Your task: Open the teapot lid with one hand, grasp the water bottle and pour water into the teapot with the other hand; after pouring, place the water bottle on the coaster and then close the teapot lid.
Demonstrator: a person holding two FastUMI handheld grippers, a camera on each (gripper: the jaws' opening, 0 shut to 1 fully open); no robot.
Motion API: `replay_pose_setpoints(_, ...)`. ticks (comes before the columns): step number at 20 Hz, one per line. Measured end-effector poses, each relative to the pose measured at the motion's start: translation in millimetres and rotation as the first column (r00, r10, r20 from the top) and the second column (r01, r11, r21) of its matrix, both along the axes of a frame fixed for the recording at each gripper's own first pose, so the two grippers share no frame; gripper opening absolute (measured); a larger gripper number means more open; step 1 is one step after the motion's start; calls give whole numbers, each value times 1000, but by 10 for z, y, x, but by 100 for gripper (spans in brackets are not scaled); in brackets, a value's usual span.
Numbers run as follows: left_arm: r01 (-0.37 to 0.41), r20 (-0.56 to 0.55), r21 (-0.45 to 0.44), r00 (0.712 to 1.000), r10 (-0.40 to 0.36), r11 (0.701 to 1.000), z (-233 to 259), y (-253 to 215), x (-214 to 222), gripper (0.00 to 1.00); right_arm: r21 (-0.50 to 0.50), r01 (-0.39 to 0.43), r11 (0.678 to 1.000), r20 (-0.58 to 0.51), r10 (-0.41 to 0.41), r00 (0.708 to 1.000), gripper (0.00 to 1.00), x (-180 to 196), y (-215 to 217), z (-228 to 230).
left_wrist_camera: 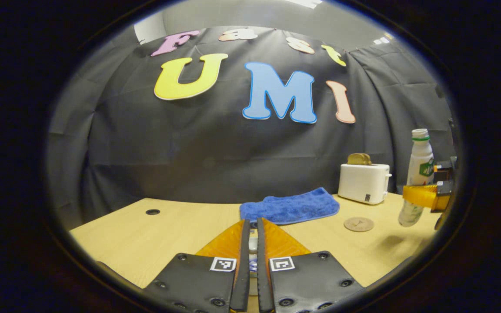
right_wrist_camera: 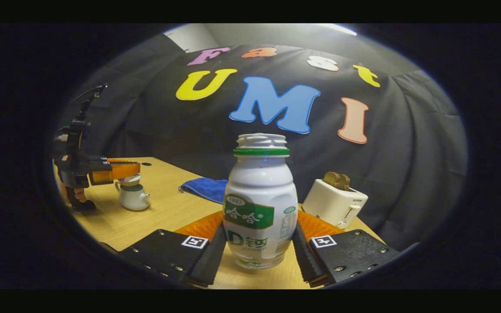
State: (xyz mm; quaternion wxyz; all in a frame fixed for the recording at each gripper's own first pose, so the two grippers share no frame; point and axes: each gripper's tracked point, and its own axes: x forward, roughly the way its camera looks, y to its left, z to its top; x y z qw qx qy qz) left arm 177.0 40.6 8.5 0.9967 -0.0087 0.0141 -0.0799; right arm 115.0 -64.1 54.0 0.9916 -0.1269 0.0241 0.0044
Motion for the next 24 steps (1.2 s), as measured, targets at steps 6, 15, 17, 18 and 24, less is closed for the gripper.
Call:
replay_pose_setpoints(6,-2,-39,11,999,2,1000,-190,-24,74,14,41,15,999,5,-16,1000,71,-4,-108,5)
replay_pose_setpoints(15,-17,-26,11,999,18,1000,-173,16,54,25,185,9,983,-81,6,997,71,319,-220,-225)
replay_pose_setpoints(17,-33,-3,9,999,33,999,-80,61,8,33,180,8,984,-73,6,997,71,381,-225,-205)
replay_pose_setpoints(18,-46,15,6,999,46,999,5,96,-38,51,184,3,983,-72,11,997,71,417,-205,-207)
replay_pose_setpoints(24,-44,154,15,987,41,999,694,143,-613,77,208,-11,978,-58,23,998,71,780,-193,-162)
